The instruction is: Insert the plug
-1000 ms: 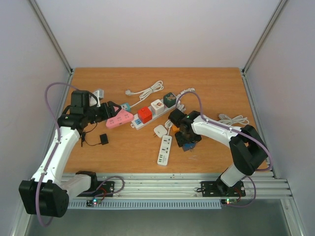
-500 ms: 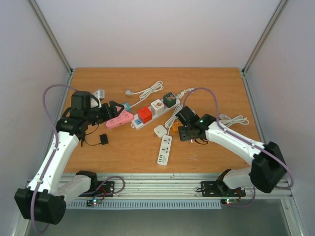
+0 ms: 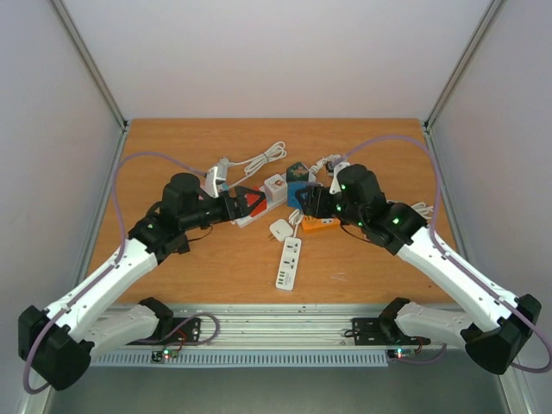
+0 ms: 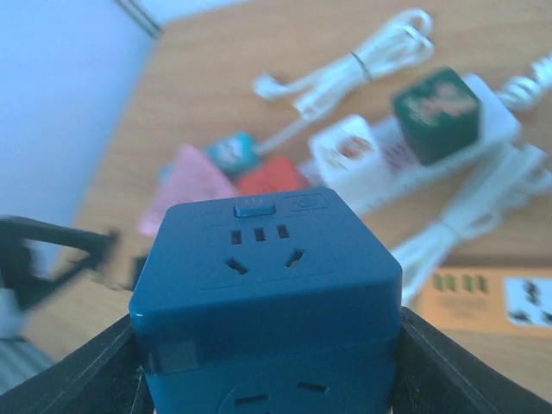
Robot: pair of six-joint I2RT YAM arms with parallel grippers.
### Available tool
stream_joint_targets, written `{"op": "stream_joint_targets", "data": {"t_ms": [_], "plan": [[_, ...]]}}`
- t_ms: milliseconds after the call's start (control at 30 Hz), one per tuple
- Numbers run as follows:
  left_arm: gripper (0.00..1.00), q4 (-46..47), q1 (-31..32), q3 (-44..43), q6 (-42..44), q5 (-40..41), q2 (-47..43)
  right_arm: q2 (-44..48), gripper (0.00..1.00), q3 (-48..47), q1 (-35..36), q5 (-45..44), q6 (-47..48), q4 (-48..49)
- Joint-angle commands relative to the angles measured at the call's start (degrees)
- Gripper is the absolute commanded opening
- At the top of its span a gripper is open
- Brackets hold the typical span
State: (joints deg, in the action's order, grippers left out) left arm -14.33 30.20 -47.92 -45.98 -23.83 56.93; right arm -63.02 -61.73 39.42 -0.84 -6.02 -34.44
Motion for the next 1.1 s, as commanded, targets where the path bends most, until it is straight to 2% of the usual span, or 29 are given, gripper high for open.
{"op": "stream_joint_targets", "data": {"t_ms": [0, 233, 400, 567, 800, 900, 1067], "plan": [[0.99, 16.49, 3.19, 0.46, -1.25, -2.32, 1.34, 2.77, 0.53, -4.41, -0.29, 7.41, -4.79, 9.72], [0.99, 27.61, 4.87, 3.07, -1.16, -3.06, 0.82, 2.82, 0.52, -5.83, -0.28, 14.60, -12.36, 19.52], [0.99, 28.29, 5.04, -1.46, -12.48, -7.51, 0.97, 0.95, 0.52, -7.19, -0.16, 19.16, -17.84, 23.06], [0.97, 30.11, 5.05, -0.42, -16.63, -5.21, -0.61, -1.70, 0.53, -8.24, -0.28, 22.56, -23.03, 27.14], [0.75, 33.33, 5.05, -1.11, -23.46, -4.72, 0.41, -3.60, 0.52, -6.78, -0.18, 26.61, -28.52, 33.90], [0.63, 33.49, 5.05, -0.97, -23.47, -3.77, -0.35, -3.47, 0.53, -6.30, -0.18, 26.78, -29.12, 34.26], [0.52, 35.04, 5.05, -1.58, -20.89, -4.98, 0.67, -3.31, 0.53, -5.53, -0.21, 27.60, -29.58, 34.26]]}}
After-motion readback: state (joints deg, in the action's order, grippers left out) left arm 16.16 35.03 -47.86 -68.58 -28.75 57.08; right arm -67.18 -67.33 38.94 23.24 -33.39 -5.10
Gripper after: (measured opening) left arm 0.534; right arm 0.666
